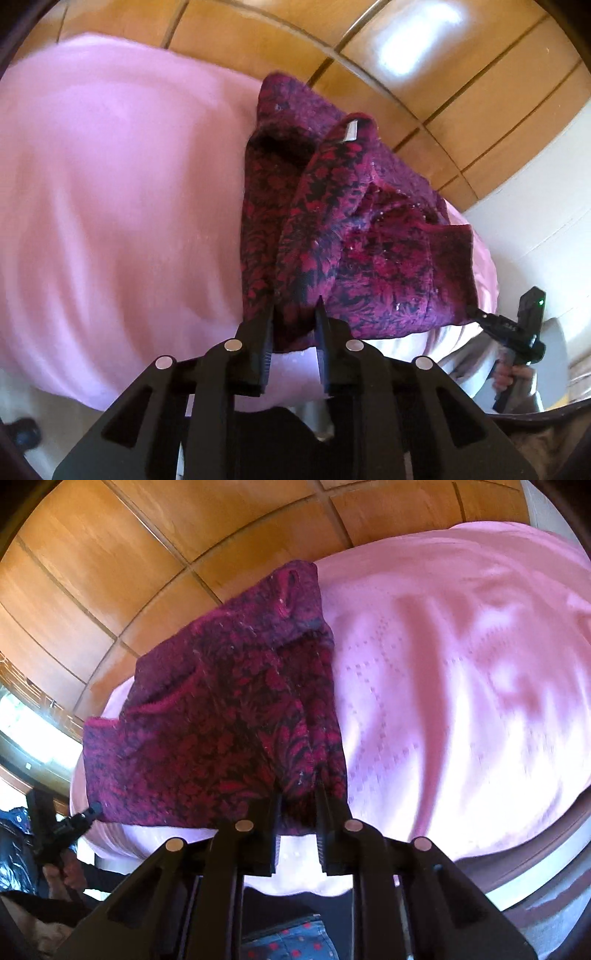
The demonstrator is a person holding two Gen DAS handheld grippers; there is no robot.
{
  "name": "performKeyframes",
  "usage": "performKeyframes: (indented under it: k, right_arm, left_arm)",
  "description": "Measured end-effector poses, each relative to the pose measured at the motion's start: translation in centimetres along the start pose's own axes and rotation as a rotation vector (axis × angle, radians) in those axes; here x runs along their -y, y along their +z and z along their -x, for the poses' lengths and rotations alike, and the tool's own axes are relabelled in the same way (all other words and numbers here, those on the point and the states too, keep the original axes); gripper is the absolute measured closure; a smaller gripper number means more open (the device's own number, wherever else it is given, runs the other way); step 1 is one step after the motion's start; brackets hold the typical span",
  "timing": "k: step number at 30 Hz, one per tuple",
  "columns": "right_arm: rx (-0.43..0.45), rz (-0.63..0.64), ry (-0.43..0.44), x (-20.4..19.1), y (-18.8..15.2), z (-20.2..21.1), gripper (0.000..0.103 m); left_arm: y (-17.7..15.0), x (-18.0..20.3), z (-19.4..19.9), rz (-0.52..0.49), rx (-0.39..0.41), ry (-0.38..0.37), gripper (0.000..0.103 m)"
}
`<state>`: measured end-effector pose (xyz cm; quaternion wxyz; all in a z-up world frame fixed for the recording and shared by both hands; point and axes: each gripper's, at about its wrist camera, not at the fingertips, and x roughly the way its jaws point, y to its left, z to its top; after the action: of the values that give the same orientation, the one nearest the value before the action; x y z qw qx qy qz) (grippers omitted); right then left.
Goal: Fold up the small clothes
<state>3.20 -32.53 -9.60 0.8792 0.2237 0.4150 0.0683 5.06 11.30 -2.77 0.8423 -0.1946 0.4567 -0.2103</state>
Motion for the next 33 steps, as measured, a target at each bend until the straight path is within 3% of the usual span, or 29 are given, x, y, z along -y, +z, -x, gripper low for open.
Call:
performKeyframes:
  k: [2,4,6,9,13,15,17,18,20,21,25,29,33]
  right_arm:
    - [0.039,0.026,-0.031,-0.9,1.1,0.2,0.073]
    - [0.089,0.071,-0.064,-2.2,2.4,0.7,0.059]
    - [0.142,0.144,-0.085,-4.0,3.4,0.9,0.058]
    - [0.174,0.229,-0.098,-6.2,5.0,0.0,0.057]
    - [0.194,0.348,-0.197,-8.9,7.2,-3.1,0.058]
    - [0.186,0.376,-0.223,-9.1,8.0,-4.9,0.065]
    - [0.164,0.401,-0.268,-9.0,8.4,-6.6,0.085]
    - [0.158,0.395,-0.275,-8.6,8.2,-6.7,0.086]
    - [0.171,0.331,-0.255,-7.2,8.0,-6.1,0.087]
    - [0.171,0.303,-0.264,-6.4,7.9,-6.0,0.088]
    - [0.115,0.159,-0.215,-3.0,7.1,-7.5,0.088]
    - [0.125,0.159,-0.221,-3.4,7.2,-8.2,0.086]
    - [0.135,0.193,-0.246,-3.9,7.2,-8.8,0.082]
  left_arm:
    - [1.0,0.5,0.4,-0.021,0.031,0.032,0.077]
    - [2.0,0.9,1.4,-0.052,0.076,0.045,0.057]
    - [3.4,1.8,1.5,-0.104,0.116,0.083,0.053]
    - [5.0,3.2,0.4,-0.188,0.113,0.096,0.053]
    - [6.7,4.1,-2.6,-0.261,0.068,0.115,0.053]
    - [7.3,4.1,-3.7,-0.266,0.058,0.111,0.053]
    - [7.7,4.1,-4.5,-0.268,0.06,0.106,0.089]
    - [7.7,4.0,-4.5,-0.262,0.074,0.116,0.09]
    - [7.4,3.4,-3.7,-0.235,0.111,0.113,0.09]
    - [7.1,2.7,-3.7,-0.215,0.113,0.146,0.091]
    - [6.0,0.5,-6.0,-0.164,0.034,0.225,0.091]
    - [6.2,1.6,-5.9,-0.191,0.068,0.208,0.088]
    - [6.8,2.7,-6.1,-0.227,0.071,0.182,0.067]
